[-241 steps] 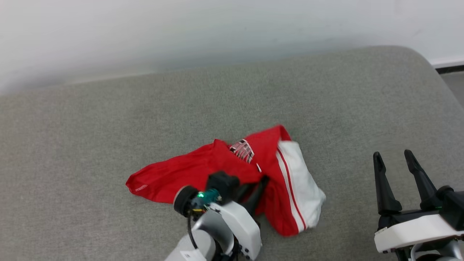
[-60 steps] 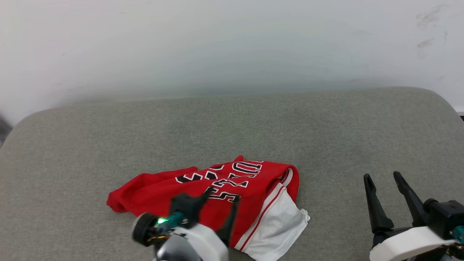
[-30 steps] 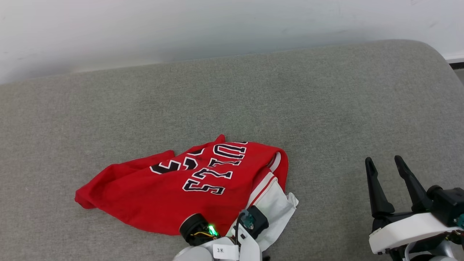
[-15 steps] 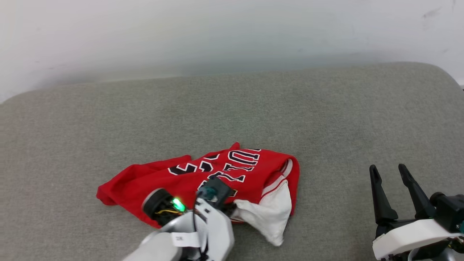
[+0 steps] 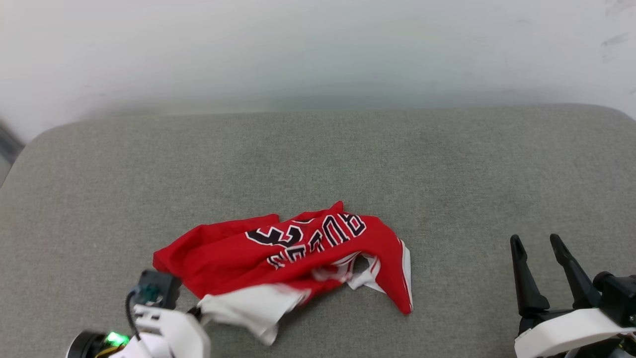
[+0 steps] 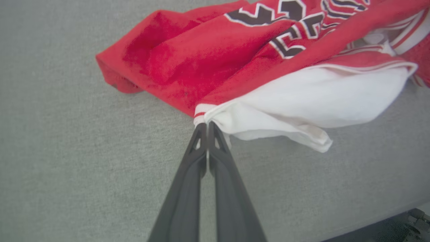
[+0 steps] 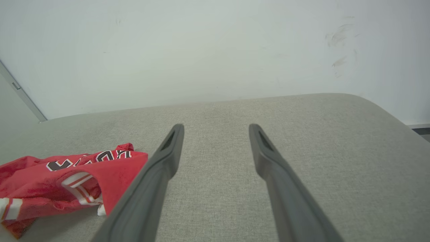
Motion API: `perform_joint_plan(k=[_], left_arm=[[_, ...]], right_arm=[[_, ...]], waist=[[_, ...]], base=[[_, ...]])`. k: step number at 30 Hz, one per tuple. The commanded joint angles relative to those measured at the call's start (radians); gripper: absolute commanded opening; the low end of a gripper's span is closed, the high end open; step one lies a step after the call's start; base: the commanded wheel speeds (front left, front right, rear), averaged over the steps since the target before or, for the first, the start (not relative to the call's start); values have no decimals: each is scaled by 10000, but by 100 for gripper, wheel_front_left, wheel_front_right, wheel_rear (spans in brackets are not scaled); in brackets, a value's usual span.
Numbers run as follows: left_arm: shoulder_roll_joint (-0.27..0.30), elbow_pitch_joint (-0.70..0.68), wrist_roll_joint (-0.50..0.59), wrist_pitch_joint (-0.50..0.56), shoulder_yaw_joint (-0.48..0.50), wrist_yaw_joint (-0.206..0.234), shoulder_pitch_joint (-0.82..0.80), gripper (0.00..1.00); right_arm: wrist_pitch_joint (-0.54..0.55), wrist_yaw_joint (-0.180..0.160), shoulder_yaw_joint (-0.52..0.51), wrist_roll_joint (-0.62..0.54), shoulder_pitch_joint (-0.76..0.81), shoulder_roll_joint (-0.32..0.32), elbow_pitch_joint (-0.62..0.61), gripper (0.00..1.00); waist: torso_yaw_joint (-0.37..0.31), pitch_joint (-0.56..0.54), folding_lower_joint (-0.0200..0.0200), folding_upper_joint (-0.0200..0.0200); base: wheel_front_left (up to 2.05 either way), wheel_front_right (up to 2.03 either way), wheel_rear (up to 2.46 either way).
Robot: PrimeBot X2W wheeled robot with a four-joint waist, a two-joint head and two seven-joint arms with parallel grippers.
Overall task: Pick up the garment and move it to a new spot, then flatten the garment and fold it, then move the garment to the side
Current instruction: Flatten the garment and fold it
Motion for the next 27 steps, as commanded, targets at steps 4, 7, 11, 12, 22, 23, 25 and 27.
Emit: perform_joint_plan(k=[4,7,11,12,22,23,25,27], left_arm=[[-117,523,-579,-252,377,233,739,0],[-425,1113,-965,-524,456,97,1021,0],[-866,1747,-1106,-1031,430,-99,947,78],[-973,1844,-1087,-1197,451,-112,883,100],[-1446,1835,-294,-3587,777,-43,468,100],[-1486,1736,-187,-3856,790,-78,402,100],[-1568,1540,-5,-4357,791,-147,300,100],[-1690,1331,144,-4829,792,-177,185,100]], right_arm=[[30,0,36,-58,-25,14,-75,100],[86,0,65,-79,-70,14,-119,100],[192,0,54,-174,-81,14,-189,100],[237,0,49,-191,-58,14,-210,100],[520,0,35,-251,270,14,-350,100],[539,0,35,-246,289,14,-370,100],[583,0,35,-240,315,14,-389,100],[630,0,-7,-232,358,14,-361,100]], waist=[[32,94,0,0],[23,153,0,0],[28,100,0,0],[32,55,0,0],[51,-525,0,0],[47,-546,0,0],[28,-590,0,0],[-6,-634,0,0]], base=[[0,0,0],[0,0,0],[0,0,0],[0,0,0],[0,0,0],[0,0,0],[0,0,0],[0,0,0]])
